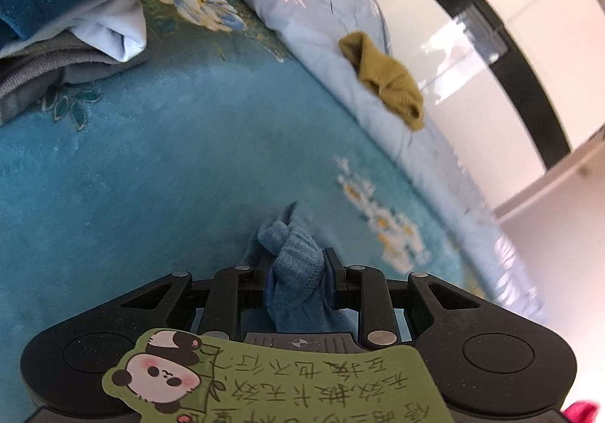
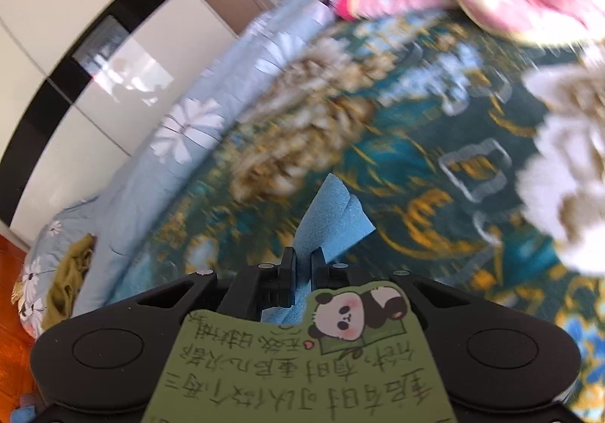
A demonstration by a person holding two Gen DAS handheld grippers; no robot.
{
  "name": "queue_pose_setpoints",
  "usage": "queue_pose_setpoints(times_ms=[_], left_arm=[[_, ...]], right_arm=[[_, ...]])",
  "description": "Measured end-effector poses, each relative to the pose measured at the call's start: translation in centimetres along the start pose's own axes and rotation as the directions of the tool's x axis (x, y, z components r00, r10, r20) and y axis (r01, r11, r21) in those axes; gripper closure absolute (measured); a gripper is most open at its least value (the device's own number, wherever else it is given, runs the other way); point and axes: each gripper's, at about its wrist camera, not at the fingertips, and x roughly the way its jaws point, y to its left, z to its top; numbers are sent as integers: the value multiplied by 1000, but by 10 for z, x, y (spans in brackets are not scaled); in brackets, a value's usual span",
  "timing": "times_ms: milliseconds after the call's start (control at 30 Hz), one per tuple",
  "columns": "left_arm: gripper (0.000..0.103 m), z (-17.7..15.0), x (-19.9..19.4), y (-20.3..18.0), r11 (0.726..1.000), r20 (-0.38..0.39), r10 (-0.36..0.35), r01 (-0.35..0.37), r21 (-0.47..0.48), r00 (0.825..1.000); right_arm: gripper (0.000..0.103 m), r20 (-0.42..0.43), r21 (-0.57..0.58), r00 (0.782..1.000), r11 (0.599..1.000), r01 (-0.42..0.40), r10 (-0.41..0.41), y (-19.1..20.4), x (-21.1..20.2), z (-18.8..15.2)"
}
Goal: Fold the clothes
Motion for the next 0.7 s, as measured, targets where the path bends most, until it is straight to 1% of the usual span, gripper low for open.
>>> queue_pose_setpoints(times_ms=[133, 233, 333, 400, 433, 467, 500, 567, 600, 700], left_arm=[[79, 0, 0, 3, 999, -11, 20, -20, 42, 1000], [79, -3, -1, 7, 998, -24, 32, -31, 53, 999], [79, -6, -3, 8, 997, -32, 43, -41, 65, 999], [77, -6, -6, 7, 997, -36, 39, -37, 69, 999], [75, -5, -7, 7, 997, -40, 42, -39, 67, 998], [65, -4, -8, 7, 997, -49, 45, -42, 59, 998], [61, -3, -9, 9, 998, -60, 50, -47, 51, 997], [60, -1, -14, 11, 998, -68, 56, -53, 46, 996], [60, 0, -18, 12, 997, -65, 57, -53, 61, 996], [55, 1, -31, 12, 992, -58, 58, -51, 116, 997]], right_arm=[[96, -27, 20, 999, 999, 40, -39, -11, 8, -10], [96, -35, 69, 998, 997, 46, -44, -22, 11, -16], [96, -17, 90, 999, 995, 36, -35, -21, 8, -19], [96, 5, 60, 1000, 998, 28, -29, -12, 2, -17], [96, 19, 28, 1000, 999, 24, -24, -4, -3, -17], [96, 33, -9, 999, 1000, 20, -19, 5, -8, -16], [96, 48, -47, 999, 999, 16, -14, 14, -13, -15], [96, 74, -148, 997, 989, -1, 12, 37, -26, -18], [96, 86, -201, 996, 980, -9, 27, 49, -32, -20], [96, 93, -354, 993, 935, -32, 69, 85, -47, -31]])
